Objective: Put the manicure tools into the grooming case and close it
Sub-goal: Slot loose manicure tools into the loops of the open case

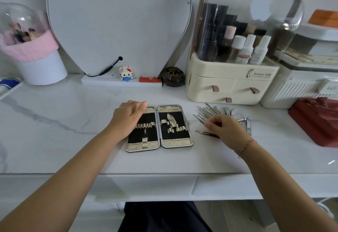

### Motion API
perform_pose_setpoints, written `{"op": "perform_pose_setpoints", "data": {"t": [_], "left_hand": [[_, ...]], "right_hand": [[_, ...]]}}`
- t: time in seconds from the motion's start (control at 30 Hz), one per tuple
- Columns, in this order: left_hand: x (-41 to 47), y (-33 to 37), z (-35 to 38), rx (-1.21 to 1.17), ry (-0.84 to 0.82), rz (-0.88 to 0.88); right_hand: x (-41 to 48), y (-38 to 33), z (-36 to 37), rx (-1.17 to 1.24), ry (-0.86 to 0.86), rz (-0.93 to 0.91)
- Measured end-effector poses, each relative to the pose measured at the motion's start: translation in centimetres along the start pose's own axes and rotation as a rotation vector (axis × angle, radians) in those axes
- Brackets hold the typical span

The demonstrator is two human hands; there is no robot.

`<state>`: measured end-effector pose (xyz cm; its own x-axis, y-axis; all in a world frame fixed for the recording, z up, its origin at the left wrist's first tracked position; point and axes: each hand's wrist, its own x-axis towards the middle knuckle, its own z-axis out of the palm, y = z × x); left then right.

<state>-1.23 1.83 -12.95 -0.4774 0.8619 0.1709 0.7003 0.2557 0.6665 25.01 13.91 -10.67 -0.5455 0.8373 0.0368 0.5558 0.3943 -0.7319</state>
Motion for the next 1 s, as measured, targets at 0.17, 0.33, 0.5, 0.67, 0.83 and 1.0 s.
{"op": "perform_pose_setpoints", "data": {"t": [0.17, 0.33, 0.5, 0.67, 0.83, 1.0], "left_hand": [[0.1, -0.1, -0.1, -0.128, 0.111, -0.081], [1.0, -1.6, -0.9, -0.189, 0.166, -0.123], [1.8, -2.7, -2.1, -0.152, 0.084, -0.086], [1.9, -3.2, -2.5, -0.102, 0.1, -0.055], [2.2, -3.9, -2.8, -0.028, 0.126, -0.087], [2.2, -3.9, -2.7, -0.053, 0.126, -0.105]], "right_hand": [[1.4, -1.8, 0.9, 0.373, -0.017, -0.007], [4.1, -6.2, 3.5, 0.512, -0.158, -0.058], [7.2, -10.8, 7.8, 0.573, -0.333, -0.057], [8.6, -11.9, 10.8, 0.461, -0.4, -0.062], [8.7, -11.5, 11.9, 0.3, -0.347, -0.138], [8.5, -11.3, 12.3, 0.281, -0.329, -0.165]]}}
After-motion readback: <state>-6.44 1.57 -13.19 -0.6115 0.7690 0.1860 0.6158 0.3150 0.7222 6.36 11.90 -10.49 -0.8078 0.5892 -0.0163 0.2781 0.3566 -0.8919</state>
